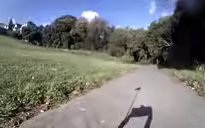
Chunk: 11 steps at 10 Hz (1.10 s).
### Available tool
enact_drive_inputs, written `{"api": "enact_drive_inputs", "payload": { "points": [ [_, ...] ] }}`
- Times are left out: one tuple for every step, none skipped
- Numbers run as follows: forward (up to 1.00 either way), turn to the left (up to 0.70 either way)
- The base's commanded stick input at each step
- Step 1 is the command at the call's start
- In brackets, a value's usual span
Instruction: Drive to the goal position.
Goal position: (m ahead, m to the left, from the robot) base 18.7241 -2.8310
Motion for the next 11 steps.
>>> {"api": "enact_drive_inputs", "payload": {
  "points": [
    [1.00, -0.40],
    [1.00, -0.40],
    [1.00, -0.36],
    [1.00, -0.24],
    [1.00, -0.13],
    [1.00, -0.07],
    [1.00, 0.00],
    [1.00, 0.00],
    [1.00, 0.00],
    [0.68, -0.32],
    [0.26, -0.73]
  ]
}}
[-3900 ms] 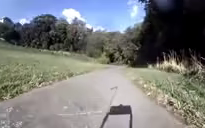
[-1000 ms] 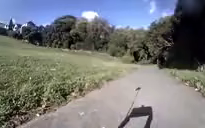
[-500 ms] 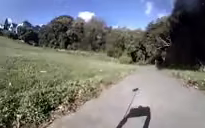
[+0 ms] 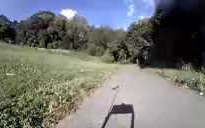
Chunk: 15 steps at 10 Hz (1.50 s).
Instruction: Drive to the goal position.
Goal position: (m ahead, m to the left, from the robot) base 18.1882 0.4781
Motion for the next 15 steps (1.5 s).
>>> {"api": "enact_drive_inputs", "payload": {
  "points": [
    [0.00, -1.00],
    [0.00, -1.00],
    [0.00, -1.00],
    [0.00, -1.00],
    [0.00, -1.00],
    [0.00, -0.72],
    [0.00, -0.30],
    [0.00, 0.00],
    [0.00, 0.00],
    [0.00, 0.00],
    [0.00, 0.00],
    [0.00, 0.00],
    [0.00, 0.00],
    [0.00, 0.00],
    [0.03, 0.00]
  ]
}}
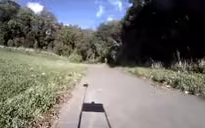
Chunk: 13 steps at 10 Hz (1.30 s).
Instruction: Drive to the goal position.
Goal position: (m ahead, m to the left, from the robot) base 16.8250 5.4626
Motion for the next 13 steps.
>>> {"api": "enact_drive_inputs", "payload": {
  "points": [
    [0.15, 0.00],
    [0.27, 0.00],
    [0.39, 0.00],
    [0.51, 0.00],
    [0.63, 0.00],
    [0.76, 0.00],
    [0.88, 0.00],
    [1.00, 0.00],
    [1.00, 0.00],
    [1.00, 0.00],
    [1.00, 0.00],
    [1.00, 0.00],
    [1.00, -0.06]
  ]
}}
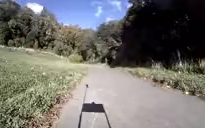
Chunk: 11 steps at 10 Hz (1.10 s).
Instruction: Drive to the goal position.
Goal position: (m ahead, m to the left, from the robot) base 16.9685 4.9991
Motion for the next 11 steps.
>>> {"api": "enact_drive_inputs", "payload": {
  "points": [
    [1.00, -0.23],
    [1.00, -0.39],
    [1.00, -0.40],
    [1.00, -0.40],
    [1.00, -0.40],
    [1.00, -0.40],
    [1.00, -0.40],
    [1.00, -0.40],
    [1.00, -0.40],
    [1.00, -0.40],
    [1.00, -0.40]
  ]
}}
